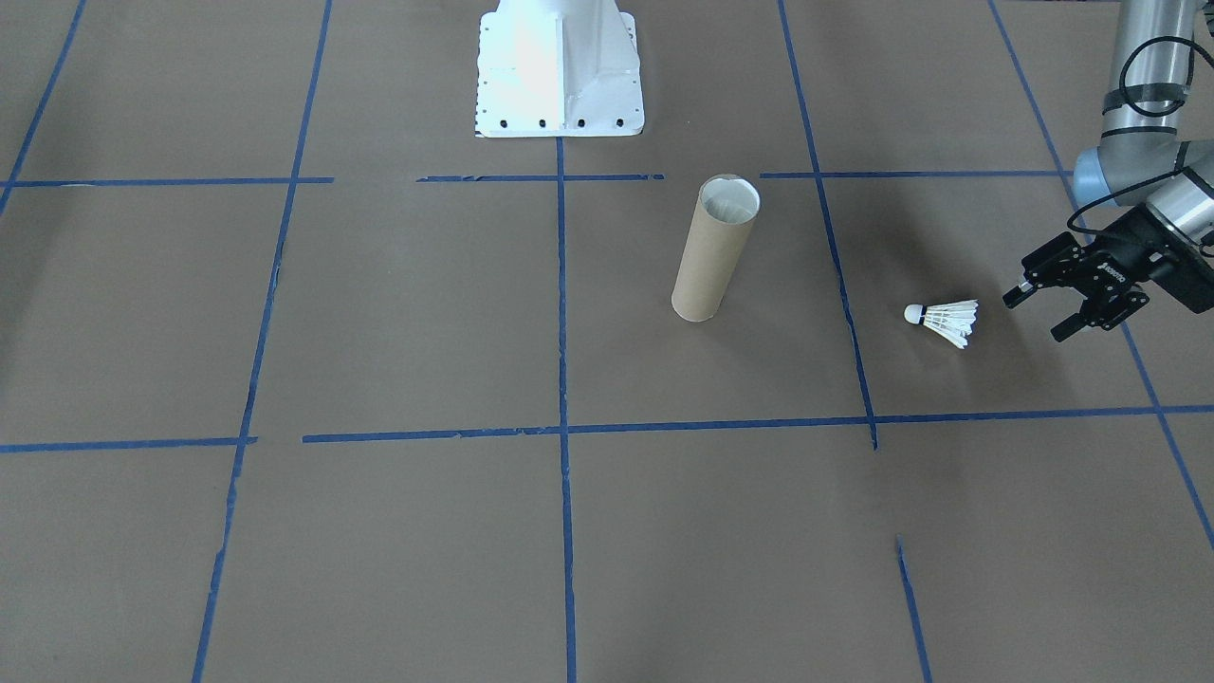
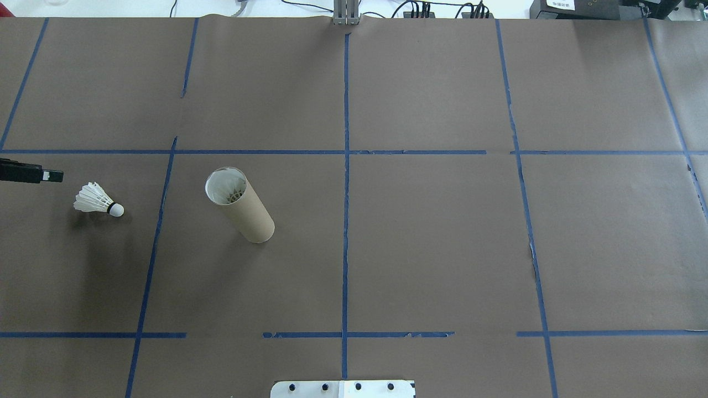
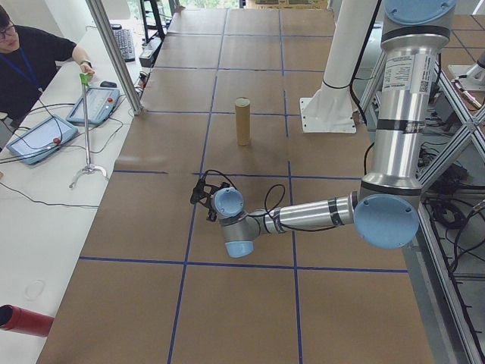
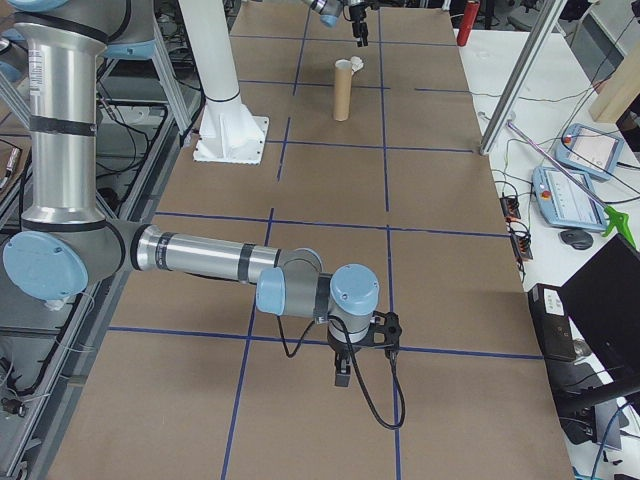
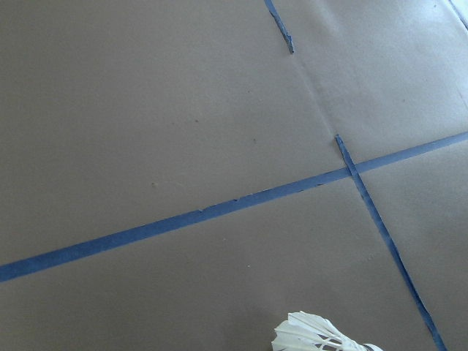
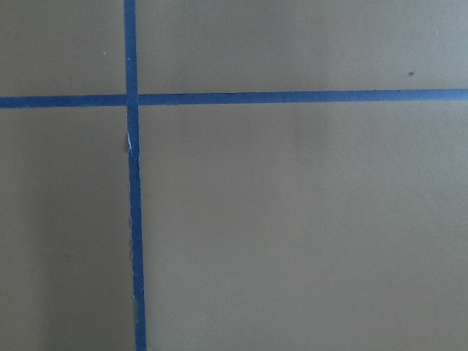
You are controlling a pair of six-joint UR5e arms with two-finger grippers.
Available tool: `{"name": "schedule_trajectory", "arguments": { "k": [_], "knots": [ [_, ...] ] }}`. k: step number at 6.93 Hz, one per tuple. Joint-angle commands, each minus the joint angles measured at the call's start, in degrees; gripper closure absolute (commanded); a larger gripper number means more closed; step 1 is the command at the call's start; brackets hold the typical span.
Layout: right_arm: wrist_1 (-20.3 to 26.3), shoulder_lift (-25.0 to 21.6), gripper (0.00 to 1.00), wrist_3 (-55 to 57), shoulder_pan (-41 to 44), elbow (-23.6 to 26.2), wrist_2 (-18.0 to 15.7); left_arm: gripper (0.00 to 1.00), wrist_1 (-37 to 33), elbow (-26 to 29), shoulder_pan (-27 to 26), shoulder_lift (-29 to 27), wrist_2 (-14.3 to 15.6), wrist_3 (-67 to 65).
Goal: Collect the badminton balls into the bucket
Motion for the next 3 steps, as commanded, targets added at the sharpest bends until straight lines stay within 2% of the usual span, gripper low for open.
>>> {"name": "schedule_trajectory", "arguments": {
  "k": [1,3],
  "knots": [
    [0.0,-0.09,0.0,0.0,0.0,0.0,0.0,0.0,-0.36,0.44,3.82,-3.01,0.59,-8.6],
    [0.0,0.0,0.0,0.0,0.0,0.0,0.0,0.01,-0.36,0.53,6.03,-3.38,0.59,-9.88]
  ]
}}
